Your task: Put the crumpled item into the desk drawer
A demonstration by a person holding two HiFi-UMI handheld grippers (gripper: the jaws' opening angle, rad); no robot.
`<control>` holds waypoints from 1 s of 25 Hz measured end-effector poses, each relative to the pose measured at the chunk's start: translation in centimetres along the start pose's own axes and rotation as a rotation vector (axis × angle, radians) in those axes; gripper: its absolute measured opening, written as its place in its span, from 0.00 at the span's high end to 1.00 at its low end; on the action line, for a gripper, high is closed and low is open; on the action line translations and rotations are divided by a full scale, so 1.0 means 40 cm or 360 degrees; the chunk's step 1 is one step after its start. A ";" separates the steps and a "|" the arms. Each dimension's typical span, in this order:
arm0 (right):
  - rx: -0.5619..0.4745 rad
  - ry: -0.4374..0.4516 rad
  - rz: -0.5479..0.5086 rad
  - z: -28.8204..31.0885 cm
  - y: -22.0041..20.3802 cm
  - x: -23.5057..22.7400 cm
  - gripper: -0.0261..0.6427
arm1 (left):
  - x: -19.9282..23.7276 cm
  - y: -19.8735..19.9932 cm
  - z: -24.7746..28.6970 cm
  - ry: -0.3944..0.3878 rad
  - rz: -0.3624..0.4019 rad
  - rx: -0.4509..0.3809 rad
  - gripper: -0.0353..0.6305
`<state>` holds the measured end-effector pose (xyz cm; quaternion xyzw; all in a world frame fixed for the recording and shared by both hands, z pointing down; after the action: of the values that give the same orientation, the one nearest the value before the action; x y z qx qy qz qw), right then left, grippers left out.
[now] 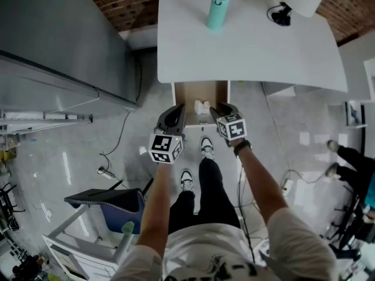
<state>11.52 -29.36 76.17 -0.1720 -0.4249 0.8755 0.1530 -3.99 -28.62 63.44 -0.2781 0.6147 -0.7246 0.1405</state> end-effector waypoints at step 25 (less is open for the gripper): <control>-0.0814 -0.0297 -0.0079 -0.541 0.423 0.252 0.89 | -0.121 0.362 -0.276 0.0136 0.0184 -0.0144 0.95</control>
<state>9.76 -20.24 48.42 -0.1133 -0.6485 0.7478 0.0862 -8.45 -19.98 47.32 -0.2170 0.6673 -0.6980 0.1431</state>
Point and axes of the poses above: the fingertips, and each gripper's own axes: z forward along the fingers, x to its left, y out of its top, the point moved 2 cm from there along -z, backward along the fingers, and after that the axes turned 12 degrees about -x, right-handed, at the moved point
